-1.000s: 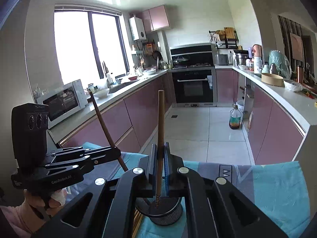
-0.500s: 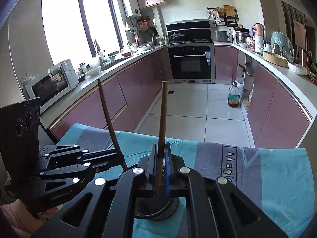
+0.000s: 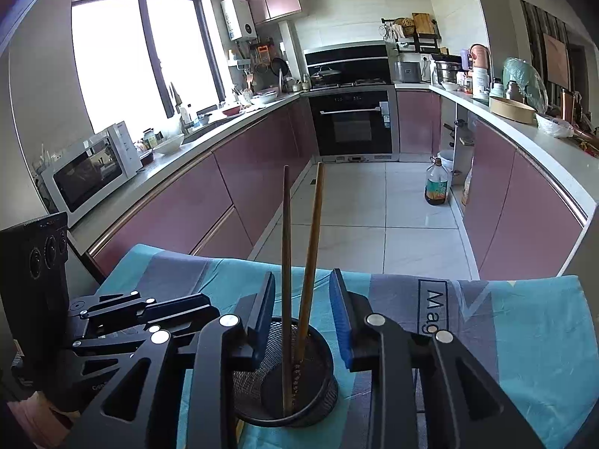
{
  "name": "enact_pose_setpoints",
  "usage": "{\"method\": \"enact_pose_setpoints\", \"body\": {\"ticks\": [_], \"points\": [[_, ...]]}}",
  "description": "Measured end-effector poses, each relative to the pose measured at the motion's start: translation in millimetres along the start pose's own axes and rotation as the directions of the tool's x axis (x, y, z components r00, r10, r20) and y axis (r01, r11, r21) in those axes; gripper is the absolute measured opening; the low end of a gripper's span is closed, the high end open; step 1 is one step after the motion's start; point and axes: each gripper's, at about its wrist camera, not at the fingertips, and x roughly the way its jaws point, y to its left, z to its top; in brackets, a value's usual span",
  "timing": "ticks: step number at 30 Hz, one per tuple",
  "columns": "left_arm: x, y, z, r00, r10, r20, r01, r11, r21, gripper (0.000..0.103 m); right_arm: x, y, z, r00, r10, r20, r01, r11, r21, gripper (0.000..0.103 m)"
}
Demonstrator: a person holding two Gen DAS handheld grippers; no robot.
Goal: Organize utensils
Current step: 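Lower the left tool's chopstick into the cup and open it while the right tool releases its chopstick, then move both open tools back toward the chopstick bundle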
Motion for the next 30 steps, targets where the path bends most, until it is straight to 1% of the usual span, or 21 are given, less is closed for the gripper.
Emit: {"method": "enact_pose_setpoints", "body": {"ticks": [4,5,7,8,10,11,12,13,14,16,18,20,22,24,25,28,30], "points": [[-14.7,4.5,-8.0,0.999,0.027,0.032,-0.026,1.0,-0.004,0.032,-17.0,2.2,-4.2,0.999,-0.006,0.042,0.007,1.0,-0.004,0.035],[-18.3,4.5,-10.7,0.999,0.034,0.039,-0.034,0.999,-0.002,0.033,-23.3,3.9,-6.2,0.998,0.005,0.055,-0.004,1.0,-0.009,0.037],[-28.5,5.8,-17.2,0.997,0.051,0.059,-0.051,0.999,0.007,0.04,-37.1,9.1,-10.7,0.996,0.023,0.082,-0.021,0.999,-0.028,0.043],[-33.5,6.4,-20.9,0.996,0.058,0.065,-0.059,0.998,0.01,0.042,-45.0,13.2,-13.9,0.995,0.037,0.098,-0.033,0.999,-0.04,0.047],[-42.1,7.1,-28.2,0.994,0.077,0.074,-0.078,0.997,0.018,0.047,-57.6,22.8,-20.0,0.991,0.061,0.118,-0.053,0.996,-0.074,0.05],[-45.8,7.5,-33.0,0.994,0.082,0.073,-0.084,0.996,0.025,0.048,-64.3,27.6,-25.5,0.989,0.075,0.125,-0.064,0.994,-0.092,0.053],[-49.8,6.4,-39.3,0.994,0.089,0.07,-0.091,0.995,0.03,0.049,-68.3,31.6,-29.9,0.988,0.091,0.126,-0.078,0.992,-0.102,0.058],[-52.5,6.8,-44.3,0.993,0.096,0.068,-0.098,0.995,0.032,0.049,-71.3,34.6,-35.7,0.987,0.104,0.124,-0.091,0.99,-0.11,0.06],[-55.2,7.5,-50.4,0.993,0.102,0.064,-0.104,0.994,0.034,0.05,-72.7,38.1,-42.6,0.987,0.115,0.116,-0.102,0.988,-0.117,0.062],[-58.0,9.3,-64.0,0.993,0.11,0.042,-0.111,0.993,0.041,0.051,-70.1,45.1,-58.3,0.989,0.126,0.081,-0.115,0.984,-0.134,0.062],[-59.4,12.2,-77.5,0.992,0.127,0.017,-0.127,0.991,0.049,0.051,-62.4,50.0,-73.9,0.993,0.113,0.039,-0.107,0.985,-0.137,0.062],[-59.6,16.4,-91.5,0.991,0.129,-0.016,-0.129,0.991,0.043,0.051,-49.8,49.2,-89.8,0.994,0.104,-0.017,-0.106,0.988,-0.116,0.062],[-59.1,19.3,-103.9,0.989,0.141,-0.038,-0.139,0.989,0.041,0.051,-34.4,45.7,-103.6,0.993,0.089,-0.077,-0.096,0.992,-0.087,0.06],[-57.4,21.5,-116.8,0.988,0.141,-0.062,-0.139,0.99,0.037,0.051,-20.7,42.7,-115.6,0.988,0.081,-0.128,-0.089,0.994,-0.062,0.054],[-55.7,21.2,-122.1,0.988,0.137,-0.076,-0.135,0.99,0.033,0.051,-14.8,42.3,-120.7,0.986,0.076,-0.149,-0.085,0.995,-0.054,0.054],[-52.4,20.1,-134.0,0.986,0.133,-0.102,-0.131,0.991,0.026,0.051,-3.4,44.3,-131.0,0.98,0.073,-0.184,-0.08,0.996,-0.032,0.052],[-49.4,17.7,-138.7,0.985,0.126,-0.115,-0.124,0.992,0.023,0.051,0.9,47.2,-135.4,0.977,0.057,-0.203,-0.066,0.997,-0.038,0.048]]}}
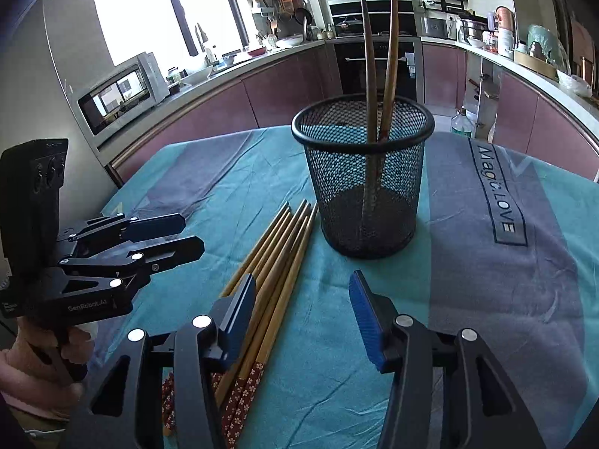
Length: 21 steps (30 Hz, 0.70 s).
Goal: Organize utensils
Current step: 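Move both open tools back toward the chopstick bundle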
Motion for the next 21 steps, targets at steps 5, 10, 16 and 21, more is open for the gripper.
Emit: {"method": "enact_pose_setpoints", "body": {"ticks": [5,10,16,21], "points": [[7.7,-8.4,-7.5,0.999,-0.013,-0.031,0.013,1.0,0.005,0.051,4.2,4.9,-6.3,1.0,-0.011,-0.024,0.011,1.0,0.001,0.045],[16.3,-18.0,-11.6,0.998,-0.028,-0.061,0.029,0.999,0.019,0.051,11.2,6.5,-9.6,0.999,-0.008,-0.044,0.008,1.0,0.003,0.041],[25.9,-20.1,-14.8,0.995,-0.016,-0.094,0.019,1.0,0.024,0.051,17.5,8.7,-12.7,0.998,-0.037,-0.055,0.036,0.999,-0.017,0.04],[27.3,-17.5,-15.8,0.995,-0.02,-0.1,0.022,1.0,0.018,0.05,19.8,8.7,-13.1,0.997,-0.049,-0.057,0.048,0.999,-0.019,0.038]]}}
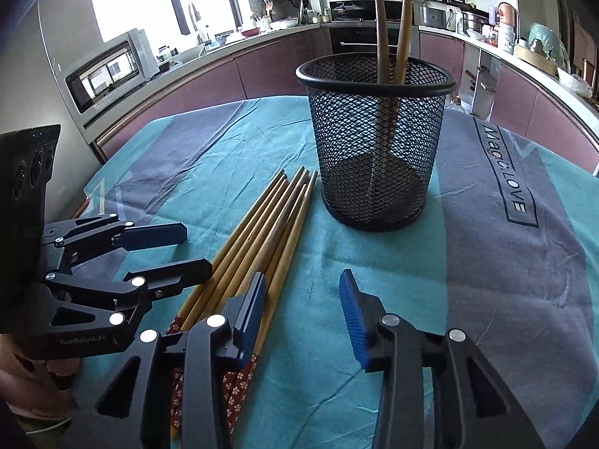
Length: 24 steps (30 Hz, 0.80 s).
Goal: Organize utensils
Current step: 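Move both open tools back toward the chopstick bundle, then close the left tool on a chopstick while the right tool grasps another chopstick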
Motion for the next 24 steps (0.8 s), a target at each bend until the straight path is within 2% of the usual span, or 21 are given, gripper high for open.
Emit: {"method": "enact_pose_setpoints", "body": {"ticks": [17,19,24], "points": [[5.8,-3.8,3.3,1.0,0.027,-0.011,-0.027,0.999,0.035,0.05,5.2,1.3,2.6,1.0,-0.028,-0.015,0.027,1.0,-0.013,0.034],[6.3,-3.2,2.6,0.999,0.035,-0.013,-0.035,0.999,0.038,0.044,5.6,1.3,3.4,0.999,-0.029,-0.016,0.028,0.999,-0.014,0.034],[7.7,-2.3,3.5,0.998,0.053,-0.017,-0.052,0.997,0.052,0.038,8.8,4.1,5.9,0.999,-0.04,-0.016,0.039,0.999,-0.022,0.034]]}}
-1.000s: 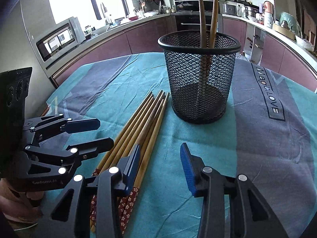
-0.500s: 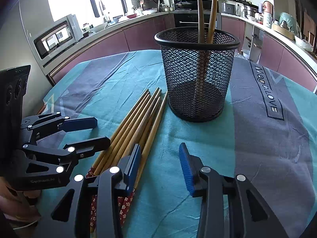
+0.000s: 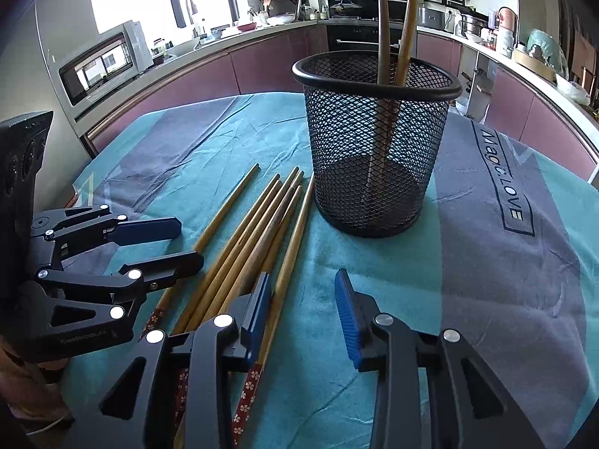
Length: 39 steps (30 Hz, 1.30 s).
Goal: Organize utensils
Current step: 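Close the left tool on a chopstick while the right tool grasps another chopstick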
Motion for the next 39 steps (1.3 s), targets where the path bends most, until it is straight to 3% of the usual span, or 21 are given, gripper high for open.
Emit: {"method": "enact_pose_setpoints", "body": {"ticks": [5,10,17,27,39], "points": [[5.0,1.8,6.2,1.0,0.015,0.002,-0.015,1.0,-0.012,0.031,4.8,3.0,4.3,1.0,-0.02,0.003,0.02,1.0,-0.012,0.034],[8.8,4.8,11.5,1.0,0.024,0.003,-0.024,0.999,-0.048,0.014,7.6,6.6,6.6,1.0,-0.03,0.006,0.03,0.999,-0.027,0.03],[11.0,6.8,12.2,0.999,0.032,0.009,-0.031,0.995,-0.092,0.012,8.6,-0.6,8.5,1.0,0.009,0.005,-0.009,1.0,0.018,0.006],[2.7,12.7,8.6,1.0,0.004,0.022,0.0,0.989,-0.145,0.008,-2.1,-12.8,6.0,0.995,0.093,0.031,-0.096,0.991,0.094,0.005],[-25.3,22.6,11.5,0.991,-0.106,0.085,0.12,0.975,-0.188,0.008,-36.0,-6.1,9.7,0.976,0.185,0.117,-0.196,0.977,0.087,0.005]]}}
